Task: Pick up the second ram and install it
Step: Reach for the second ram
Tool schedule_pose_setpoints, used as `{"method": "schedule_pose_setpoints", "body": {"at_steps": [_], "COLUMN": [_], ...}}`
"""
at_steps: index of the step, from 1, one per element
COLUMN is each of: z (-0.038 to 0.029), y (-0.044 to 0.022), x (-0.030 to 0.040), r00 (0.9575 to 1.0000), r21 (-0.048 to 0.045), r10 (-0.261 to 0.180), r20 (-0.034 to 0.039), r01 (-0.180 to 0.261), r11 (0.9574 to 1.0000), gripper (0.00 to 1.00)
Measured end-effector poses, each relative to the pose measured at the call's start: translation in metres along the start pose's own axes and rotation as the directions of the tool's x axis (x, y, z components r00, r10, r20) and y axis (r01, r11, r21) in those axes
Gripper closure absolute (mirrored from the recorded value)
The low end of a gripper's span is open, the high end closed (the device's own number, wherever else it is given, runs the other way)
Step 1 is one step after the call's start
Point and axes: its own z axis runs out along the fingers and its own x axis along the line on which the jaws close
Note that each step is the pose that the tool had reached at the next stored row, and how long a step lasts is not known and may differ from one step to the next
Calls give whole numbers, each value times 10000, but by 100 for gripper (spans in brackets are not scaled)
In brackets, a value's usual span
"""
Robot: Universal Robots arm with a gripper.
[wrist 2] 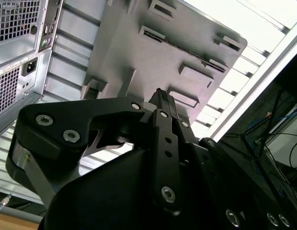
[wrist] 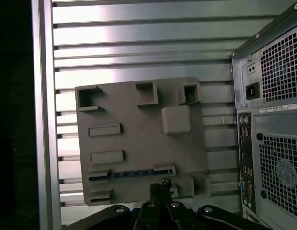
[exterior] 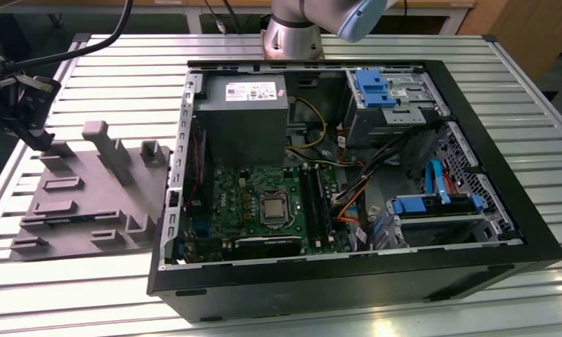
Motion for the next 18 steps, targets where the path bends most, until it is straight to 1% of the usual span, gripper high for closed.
{"method": "schedule_pose_setpoints", "body": {"at_steps": [18], "z": [50], "y": [-47], "x": [57], "r00": [10000], "r21": [0], "r10": [0], "r20": [1], "r01": [0], "r11": [10000], "gripper": [89]}}
